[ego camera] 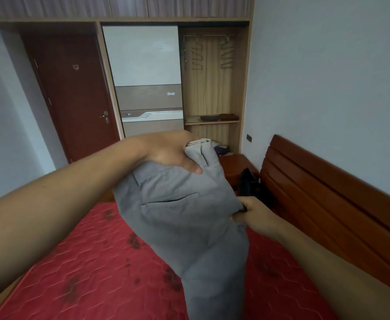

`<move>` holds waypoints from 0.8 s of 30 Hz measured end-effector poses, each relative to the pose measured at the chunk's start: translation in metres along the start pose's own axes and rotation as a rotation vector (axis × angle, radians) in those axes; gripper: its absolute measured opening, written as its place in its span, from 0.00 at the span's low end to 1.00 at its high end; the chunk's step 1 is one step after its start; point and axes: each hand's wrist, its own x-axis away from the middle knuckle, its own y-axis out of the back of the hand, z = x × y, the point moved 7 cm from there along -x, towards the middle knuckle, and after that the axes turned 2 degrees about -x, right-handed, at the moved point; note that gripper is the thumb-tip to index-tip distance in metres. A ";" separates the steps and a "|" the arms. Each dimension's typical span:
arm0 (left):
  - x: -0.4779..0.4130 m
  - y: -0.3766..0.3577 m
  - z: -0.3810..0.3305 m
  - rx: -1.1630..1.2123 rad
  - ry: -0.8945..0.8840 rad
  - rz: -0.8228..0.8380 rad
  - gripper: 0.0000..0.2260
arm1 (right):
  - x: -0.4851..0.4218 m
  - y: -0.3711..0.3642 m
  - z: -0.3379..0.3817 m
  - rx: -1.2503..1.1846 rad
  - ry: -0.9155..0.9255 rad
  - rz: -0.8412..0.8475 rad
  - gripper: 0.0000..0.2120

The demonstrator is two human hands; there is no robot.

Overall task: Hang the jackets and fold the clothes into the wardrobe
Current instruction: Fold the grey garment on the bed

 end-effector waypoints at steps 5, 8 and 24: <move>0.008 0.021 0.019 0.121 0.041 -0.182 0.07 | 0.013 0.018 -0.029 -0.143 -0.195 -0.165 0.17; 0.012 0.039 0.012 0.164 0.077 -0.218 0.06 | 0.029 -0.005 -0.076 -0.529 -0.476 -0.126 0.29; 0.028 0.062 -0.027 0.062 0.416 -0.402 0.06 | -0.003 -0.007 -0.047 -1.104 -0.239 -0.043 0.18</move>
